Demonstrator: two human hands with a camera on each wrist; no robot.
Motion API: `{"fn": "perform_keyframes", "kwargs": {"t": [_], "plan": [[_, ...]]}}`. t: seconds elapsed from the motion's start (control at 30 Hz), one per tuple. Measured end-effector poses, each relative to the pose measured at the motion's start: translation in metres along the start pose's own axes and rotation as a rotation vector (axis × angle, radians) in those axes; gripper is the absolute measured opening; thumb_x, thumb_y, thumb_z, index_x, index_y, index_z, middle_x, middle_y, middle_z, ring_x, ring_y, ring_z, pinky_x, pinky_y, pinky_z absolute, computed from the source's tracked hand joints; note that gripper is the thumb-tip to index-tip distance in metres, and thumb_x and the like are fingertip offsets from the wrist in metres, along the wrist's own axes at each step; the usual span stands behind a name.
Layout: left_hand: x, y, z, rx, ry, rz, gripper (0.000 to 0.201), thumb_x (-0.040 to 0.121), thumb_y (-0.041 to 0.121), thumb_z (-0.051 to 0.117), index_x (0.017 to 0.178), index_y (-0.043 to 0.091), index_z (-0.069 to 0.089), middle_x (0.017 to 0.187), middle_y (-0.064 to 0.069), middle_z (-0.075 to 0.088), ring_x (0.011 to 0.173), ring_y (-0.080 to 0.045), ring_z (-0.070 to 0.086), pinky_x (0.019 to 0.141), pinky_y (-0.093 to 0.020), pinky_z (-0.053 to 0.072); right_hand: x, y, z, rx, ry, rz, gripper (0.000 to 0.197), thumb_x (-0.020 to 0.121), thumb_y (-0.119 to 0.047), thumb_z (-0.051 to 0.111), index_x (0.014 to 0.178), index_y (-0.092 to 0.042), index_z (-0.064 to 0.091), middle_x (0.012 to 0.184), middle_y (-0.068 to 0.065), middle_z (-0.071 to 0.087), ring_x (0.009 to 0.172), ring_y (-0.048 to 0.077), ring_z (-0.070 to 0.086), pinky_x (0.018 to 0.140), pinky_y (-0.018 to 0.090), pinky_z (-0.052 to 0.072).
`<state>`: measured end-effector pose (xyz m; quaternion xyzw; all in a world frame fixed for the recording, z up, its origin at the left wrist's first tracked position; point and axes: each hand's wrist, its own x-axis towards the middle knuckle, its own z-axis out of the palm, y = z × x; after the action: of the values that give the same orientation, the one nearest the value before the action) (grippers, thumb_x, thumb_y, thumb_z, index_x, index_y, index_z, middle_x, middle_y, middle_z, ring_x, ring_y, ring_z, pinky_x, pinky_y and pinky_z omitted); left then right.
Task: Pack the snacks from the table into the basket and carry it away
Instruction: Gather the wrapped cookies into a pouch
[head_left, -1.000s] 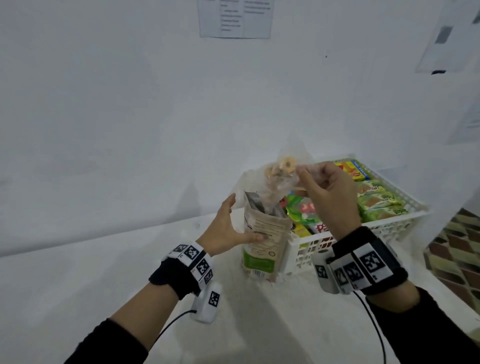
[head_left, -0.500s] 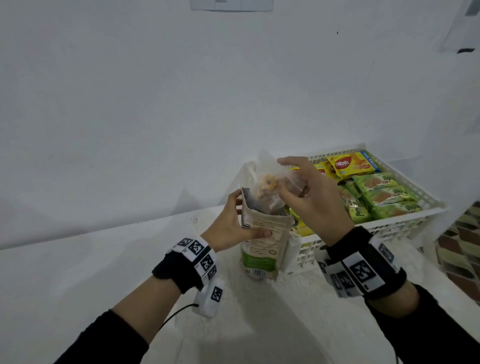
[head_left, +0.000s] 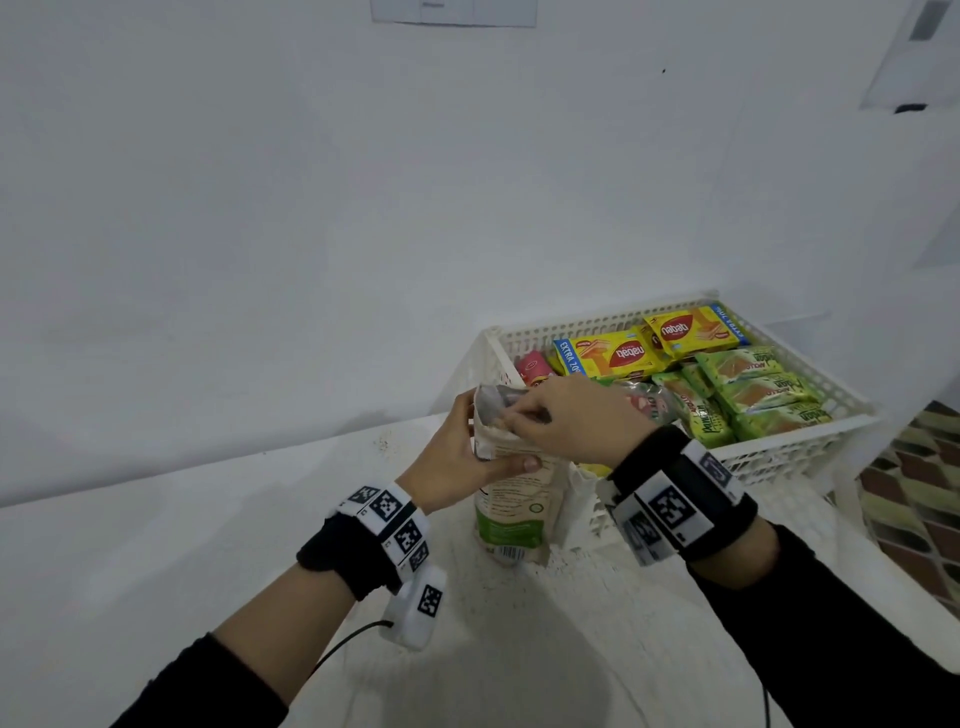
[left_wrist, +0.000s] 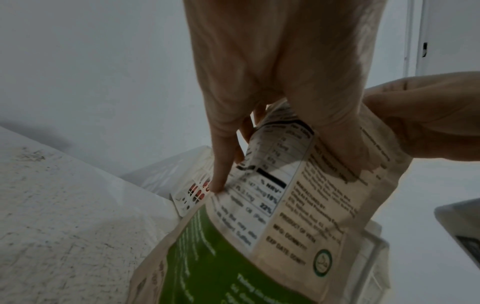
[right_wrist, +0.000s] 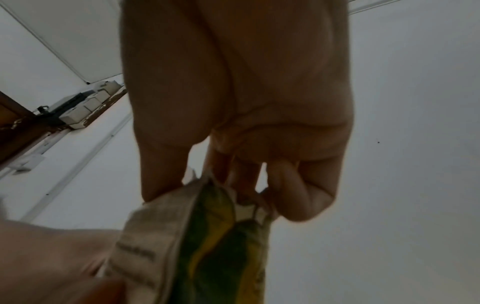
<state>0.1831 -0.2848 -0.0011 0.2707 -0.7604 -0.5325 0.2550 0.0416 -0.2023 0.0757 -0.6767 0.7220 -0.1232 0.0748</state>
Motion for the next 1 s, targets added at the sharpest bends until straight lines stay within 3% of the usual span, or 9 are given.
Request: {"fn": "perform_keyframes", "kwargs": {"t": [0.1, 0.23, 0.3, 0.37, 0.43, 0.53, 0.8, 0.9, 1.0], "plan": [[-0.003, 0.004, 0.003, -0.021, 0.043, 0.05, 0.067, 0.068, 0.019, 0.085, 0.122, 0.027, 0.045, 0.112, 0.015, 0.06, 0.102, 0.011, 0.057, 0.076, -0.009, 0.048, 0.0, -0.01, -0.002, -0.071, -0.082, 0.034, 0.052, 0.1, -0.043, 0.022, 0.061, -0.017, 0.045, 0.065, 0.003, 0.055, 0.068, 0.02, 0.053, 0.062, 0.032, 0.037], [-0.004, 0.013, 0.005, 0.013, 0.053, 0.168, 0.058, 0.071, -0.005, 0.079, 0.11, 0.029, 0.052, 0.102, 0.026, 0.065, 0.098, 0.009, 0.06, 0.079, -0.013, 0.046, -0.004, -0.02, 0.006, -0.093, -0.166, 0.027, 0.043, 0.099, -0.034, 0.019, 0.09, -0.014, 0.055, 0.106, 0.009, 0.062, 0.104, 0.028, 0.046, 0.093, 0.045, 0.033], [-0.003, 0.014, 0.004, 0.029, 0.063, 0.165, 0.056, 0.07, -0.003, 0.08, 0.108, 0.028, 0.052, 0.101, 0.02, 0.067, 0.097, 0.008, 0.061, 0.082, -0.022, 0.049, -0.003, -0.018, 0.01, -0.059, -0.196, 0.038, 0.044, 0.098, -0.035, 0.02, 0.092, -0.015, 0.058, 0.113, 0.007, 0.06, 0.109, 0.027, 0.044, 0.101, 0.047, 0.029], [-0.003, 0.013, 0.005, 0.006, 0.061, 0.155, 0.053, 0.07, 0.006, 0.084, 0.111, 0.023, 0.055, 0.103, 0.015, 0.068, 0.098, 0.001, 0.064, 0.084, -0.031, 0.055, -0.002, -0.013, 0.008, 0.022, -0.167, 0.027, 0.044, 0.093, -0.043, 0.02, 0.1, -0.022, 0.058, 0.111, 0.004, 0.063, 0.107, 0.024, 0.048, 0.102, 0.048, 0.029], [-0.005, 0.018, 0.005, -0.014, 0.06, 0.146, 0.049, 0.072, 0.002, 0.081, 0.102, 0.027, 0.052, 0.096, 0.027, 0.067, 0.091, 0.009, 0.062, 0.076, -0.017, 0.054, -0.006, -0.007, 0.003, 0.157, -0.089, 0.025, 0.041, 0.092, -0.045, 0.023, 0.101, -0.025, 0.058, 0.096, -0.002, 0.069, 0.097, 0.017, 0.055, 0.1, 0.046, 0.031], [-0.008, 0.018, 0.008, -0.031, 0.048, 0.167, 0.055, 0.072, -0.002, 0.078, 0.098, 0.033, 0.045, 0.094, 0.029, 0.066, 0.089, 0.013, 0.06, 0.073, -0.01, 0.049, -0.01, -0.003, 0.005, 0.154, -0.041, -0.013, 0.044, 0.096, -0.036, 0.025, 0.068, -0.014, 0.051, 0.072, -0.003, 0.06, 0.077, 0.01, 0.047, 0.1, 0.048, 0.029], [-0.009, 0.01, 0.019, -0.065, 0.079, 0.221, 0.067, 0.068, 0.004, 0.083, 0.104, 0.034, 0.036, 0.102, 0.014, 0.06, 0.094, 0.009, 0.061, 0.075, -0.013, 0.05, -0.002, -0.001, 0.017, 0.026, -0.205, -0.015, 0.054, 0.095, -0.04, 0.016, 0.072, -0.01, 0.053, 0.09, 0.003, 0.063, 0.096, 0.018, 0.048, 0.101, 0.047, 0.025], [-0.006, 0.002, 0.012, -0.102, -0.032, 0.066, 0.086, 0.065, 0.015, 0.086, 0.122, 0.027, 0.023, 0.127, -0.002, 0.049, 0.111, -0.004, 0.057, 0.082, -0.019, 0.052, 0.0, 0.0, 0.018, -0.036, -0.203, -0.071, 0.054, 0.091, -0.048, 0.021, 0.075, -0.014, 0.06, 0.088, -0.002, 0.062, 0.09, 0.011, 0.046, 0.096, 0.043, 0.025], [-0.004, 0.002, -0.01, -0.107, -0.195, -0.043, 0.084, 0.061, 0.016, 0.09, 0.116, 0.023, 0.026, 0.126, -0.003, 0.049, 0.109, -0.002, 0.056, 0.079, -0.02, 0.052, -0.003, 0.014, 0.019, 0.046, -0.191, -0.145, 0.055, 0.09, -0.057, 0.034, 0.07, -0.018, 0.068, 0.085, -0.004, 0.068, 0.094, 0.008, 0.053, 0.097, 0.037, 0.02]]}}
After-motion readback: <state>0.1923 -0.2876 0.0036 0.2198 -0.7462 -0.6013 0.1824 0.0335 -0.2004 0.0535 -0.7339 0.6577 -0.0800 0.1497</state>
